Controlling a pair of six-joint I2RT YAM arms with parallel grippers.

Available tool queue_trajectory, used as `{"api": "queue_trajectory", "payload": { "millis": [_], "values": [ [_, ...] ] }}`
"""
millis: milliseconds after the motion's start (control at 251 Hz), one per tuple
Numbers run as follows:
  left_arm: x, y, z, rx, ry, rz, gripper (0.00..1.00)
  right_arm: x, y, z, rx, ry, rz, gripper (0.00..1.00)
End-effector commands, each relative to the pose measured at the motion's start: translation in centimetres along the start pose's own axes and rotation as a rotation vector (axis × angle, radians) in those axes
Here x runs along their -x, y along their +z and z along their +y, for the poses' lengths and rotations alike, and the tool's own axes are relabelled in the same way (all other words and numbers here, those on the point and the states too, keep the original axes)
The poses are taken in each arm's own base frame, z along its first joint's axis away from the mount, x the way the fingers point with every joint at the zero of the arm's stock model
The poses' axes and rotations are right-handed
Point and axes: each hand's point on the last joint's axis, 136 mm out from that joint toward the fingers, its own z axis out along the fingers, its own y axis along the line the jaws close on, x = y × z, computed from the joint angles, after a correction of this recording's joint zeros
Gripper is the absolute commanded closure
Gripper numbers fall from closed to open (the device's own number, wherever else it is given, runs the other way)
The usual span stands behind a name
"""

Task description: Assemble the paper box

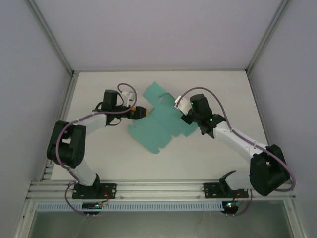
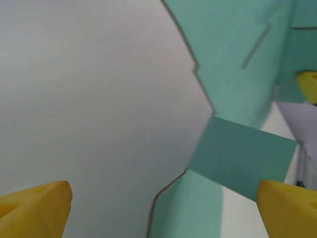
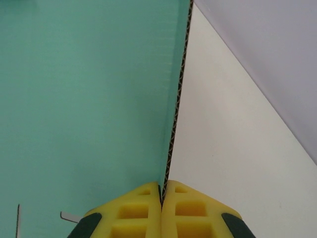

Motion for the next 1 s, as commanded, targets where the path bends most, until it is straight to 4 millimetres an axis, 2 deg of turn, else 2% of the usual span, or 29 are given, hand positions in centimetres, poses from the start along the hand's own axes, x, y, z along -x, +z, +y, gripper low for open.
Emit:
{"api": "queue_trajectory", "payload": {
  "millis": [0,80,351,427,531,714,758,866,994],
  "values": [
    [0.4,0.6,-2.6,-0.145,0.052,-0.002,0.07,1.1,0.0,1.0,0.021,0.015,-0.044,1.00],
    [-0.2,1.3,-2.4,-0.144,0.053,0.033,0.11,1.1,0.0,1.0,0.020,0.021,-0.048,1.00],
    [-2.0,2.9,-3.3,-0.242,0.071,0.095,0.40,1.6,0.0,1.0,0.018,0.033,-0.069,1.00],
    [-2.5,3.2,-3.4,-0.257,0.074,0.103,0.44,1.7,0.0,1.1,0.022,0.039,-0.078,1.00],
    [-3.2,3.8,-3.3,-0.269,0.068,0.112,0.55,1.8,0.1,1.3,0.028,0.048,-0.089,1.00],
    [-3.1,4.3,-3.3,-0.283,0.058,0.105,0.74,2.0,0.1,1.4,0.032,0.055,-0.102,1.00],
    [-3.1,4.3,-3.3,-0.276,0.054,0.106,0.76,2.0,0.1,1.2,0.024,0.055,-0.102,1.00],
    [-2.9,4.5,-2.1,-0.197,0.002,0.101,0.86,2.2,-0.3,1.1,0.017,0.053,-0.102,1.00],
    [-2.7,5.2,0.5,-0.042,-0.134,0.111,0.96,3.4,-1.2,2.1,0.024,-0.015,-0.118,1.00]
  ]
}}
